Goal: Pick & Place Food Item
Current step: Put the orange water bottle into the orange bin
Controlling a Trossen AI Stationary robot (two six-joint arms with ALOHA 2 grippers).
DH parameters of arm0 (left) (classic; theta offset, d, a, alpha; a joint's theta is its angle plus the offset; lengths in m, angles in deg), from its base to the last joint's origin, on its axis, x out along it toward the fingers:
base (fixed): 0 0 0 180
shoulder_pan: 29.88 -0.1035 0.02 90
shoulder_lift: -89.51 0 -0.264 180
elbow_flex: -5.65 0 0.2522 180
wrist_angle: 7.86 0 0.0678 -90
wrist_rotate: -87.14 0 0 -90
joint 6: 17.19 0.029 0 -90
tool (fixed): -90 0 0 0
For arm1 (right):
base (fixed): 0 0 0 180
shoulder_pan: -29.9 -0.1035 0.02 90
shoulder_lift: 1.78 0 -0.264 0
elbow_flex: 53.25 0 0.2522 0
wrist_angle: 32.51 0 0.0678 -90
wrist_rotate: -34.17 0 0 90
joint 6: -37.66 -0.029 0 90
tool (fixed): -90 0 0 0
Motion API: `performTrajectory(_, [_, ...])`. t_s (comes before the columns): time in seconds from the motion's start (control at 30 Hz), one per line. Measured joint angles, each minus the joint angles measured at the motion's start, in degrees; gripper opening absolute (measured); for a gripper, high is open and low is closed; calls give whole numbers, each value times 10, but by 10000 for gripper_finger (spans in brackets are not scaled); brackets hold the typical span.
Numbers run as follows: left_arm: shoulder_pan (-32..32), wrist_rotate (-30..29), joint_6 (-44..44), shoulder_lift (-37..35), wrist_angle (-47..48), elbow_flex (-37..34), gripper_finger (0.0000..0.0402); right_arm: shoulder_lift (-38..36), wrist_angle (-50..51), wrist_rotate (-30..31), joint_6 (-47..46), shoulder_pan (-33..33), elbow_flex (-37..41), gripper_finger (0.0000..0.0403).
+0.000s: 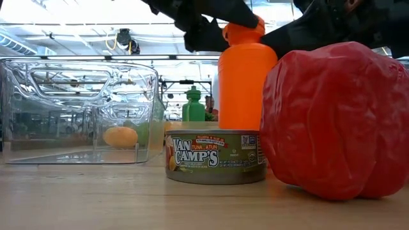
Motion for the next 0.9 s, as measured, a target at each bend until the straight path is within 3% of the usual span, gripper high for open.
performTrajectory(0.2, [-6, 25, -2, 22, -13, 0, 336, 0, 0, 0, 1, 0, 0, 131])
performTrajectory(0.47, [-3, 34, 4, 14, -25, 0, 215, 0, 0, 0, 1, 0, -1, 128])
performTrajectory(0.7, [-4, 22, 3, 11, -24, 0, 214, 0, 2, 0, 1, 0, -1, 128])
performTrajectory(0.9, [6, -15, 68, -37, -13, 8, 234, -11, -18, 3, 8, 0, -3, 128])
